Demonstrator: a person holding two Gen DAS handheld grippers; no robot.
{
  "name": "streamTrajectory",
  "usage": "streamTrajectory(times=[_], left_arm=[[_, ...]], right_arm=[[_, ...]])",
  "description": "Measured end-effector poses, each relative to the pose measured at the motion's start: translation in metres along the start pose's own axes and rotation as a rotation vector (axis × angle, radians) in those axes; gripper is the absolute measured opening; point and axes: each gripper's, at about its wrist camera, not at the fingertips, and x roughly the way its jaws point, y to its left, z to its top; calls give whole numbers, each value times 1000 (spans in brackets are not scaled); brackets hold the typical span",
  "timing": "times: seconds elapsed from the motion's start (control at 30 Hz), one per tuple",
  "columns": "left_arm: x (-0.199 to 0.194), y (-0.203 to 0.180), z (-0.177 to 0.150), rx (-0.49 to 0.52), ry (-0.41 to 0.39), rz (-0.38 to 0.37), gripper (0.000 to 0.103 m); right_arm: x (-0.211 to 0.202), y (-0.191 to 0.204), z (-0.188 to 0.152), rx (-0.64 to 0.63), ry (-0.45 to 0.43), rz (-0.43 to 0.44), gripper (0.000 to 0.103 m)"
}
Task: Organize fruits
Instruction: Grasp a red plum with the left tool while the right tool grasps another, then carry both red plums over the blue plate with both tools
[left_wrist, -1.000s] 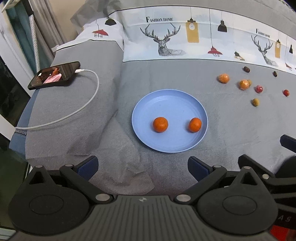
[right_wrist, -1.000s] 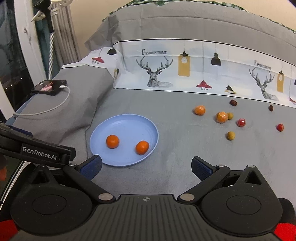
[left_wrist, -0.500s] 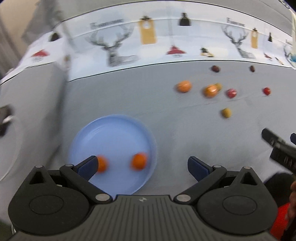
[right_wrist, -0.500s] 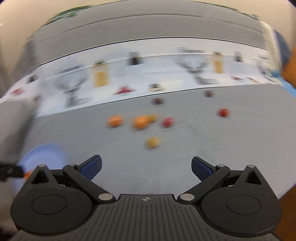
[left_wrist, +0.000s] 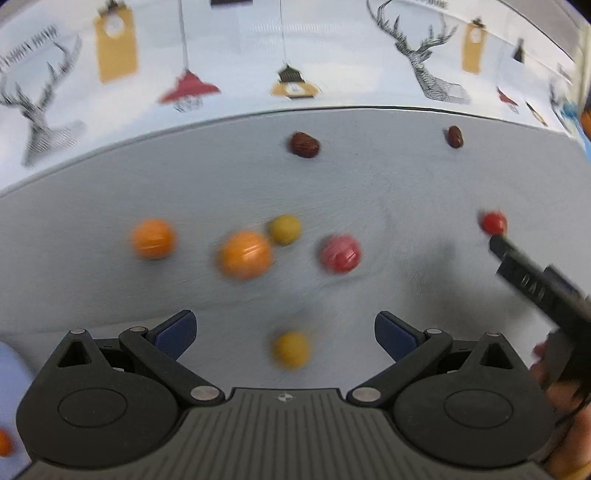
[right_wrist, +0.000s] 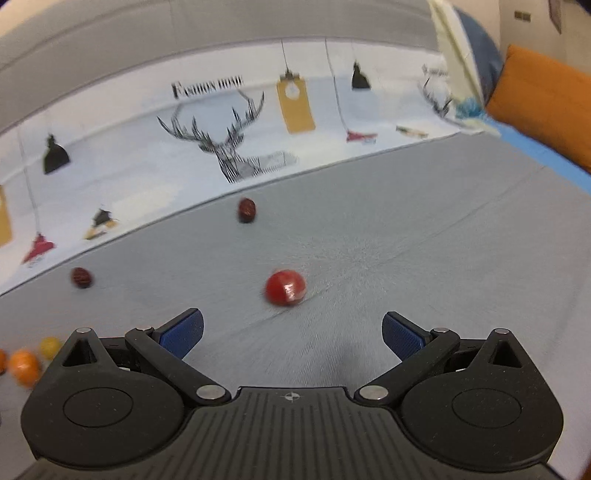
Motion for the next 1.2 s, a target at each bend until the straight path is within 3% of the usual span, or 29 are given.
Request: streamTrajectory(times=[0.13,0.3,0.37,0.4,0.43,0.47,0.6,0.9,1.2], left_arm=[[42,-19,23,-79,54,51,103],[67,-28,39,-184,90,96,102],[70,-30,42,-194,100,110,77],[67,-33,42,-181,86,136,70],[63,-34,41,-160,68,125,50],[60,-35,41,-146,61,106,33],[52,-21,37,-202,96,19,33],[-39,13,-26,-63,9,-51,33],[-147,97,-106,-68,-78,50,33]], right_arm=[[38,2,6,-20,19,6,102],[60,6,5,-39,17,-14,102],[59,9,4,-72,-19,-18,86],[55,11,3,-85,-43,-8,52],[51,12,4,-99,-44,-2,34],[49,12,5,-97,-34,-7,34],[36,6,5,-43,-23,-9,34],[-67,10,-2,45,-109,101,34],[-197,69,-30,-36,-172,321,34]])
